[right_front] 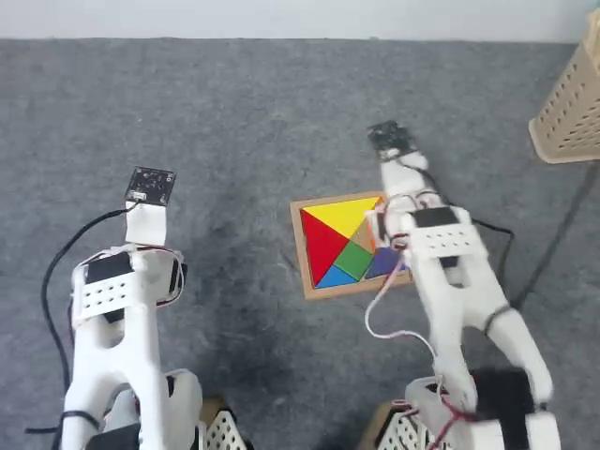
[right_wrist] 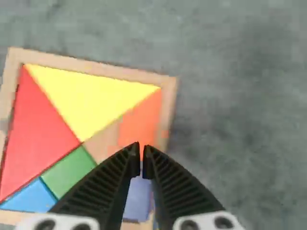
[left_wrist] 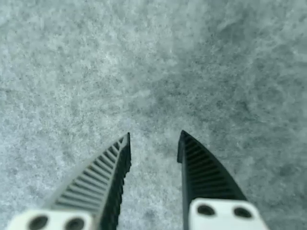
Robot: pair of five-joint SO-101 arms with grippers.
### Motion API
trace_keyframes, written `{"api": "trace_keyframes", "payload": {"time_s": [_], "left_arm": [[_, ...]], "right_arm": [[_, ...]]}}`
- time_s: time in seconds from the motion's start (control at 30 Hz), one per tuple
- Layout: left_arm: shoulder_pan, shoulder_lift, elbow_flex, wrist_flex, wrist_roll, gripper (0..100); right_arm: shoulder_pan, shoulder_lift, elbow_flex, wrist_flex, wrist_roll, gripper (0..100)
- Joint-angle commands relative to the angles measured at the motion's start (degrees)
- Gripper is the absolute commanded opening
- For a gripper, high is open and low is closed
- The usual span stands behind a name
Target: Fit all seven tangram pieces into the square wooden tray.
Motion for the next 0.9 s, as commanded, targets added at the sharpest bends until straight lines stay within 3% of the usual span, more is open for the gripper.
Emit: {"api": "trace_keyframes", "payload": {"time_s": [0.0, 0.2, 0.87], "left_arm": [[0.26, 0.00, -0.22, -1.05, 0.44, 15], [0.26, 0.00, -0.22, -1.05, 0.44, 15], [0.53, 0.00, 1.36, -2.90, 0.44, 15]], "right_arm": [[2.51, -5.32, 2.11, 1.01, 1.05, 0.6], [2.68, -3.47, 6.15, 0.75, 5.45, 0.6], [-1.01, 1.45, 7.65, -1.98, 5.45, 0.6]]}}
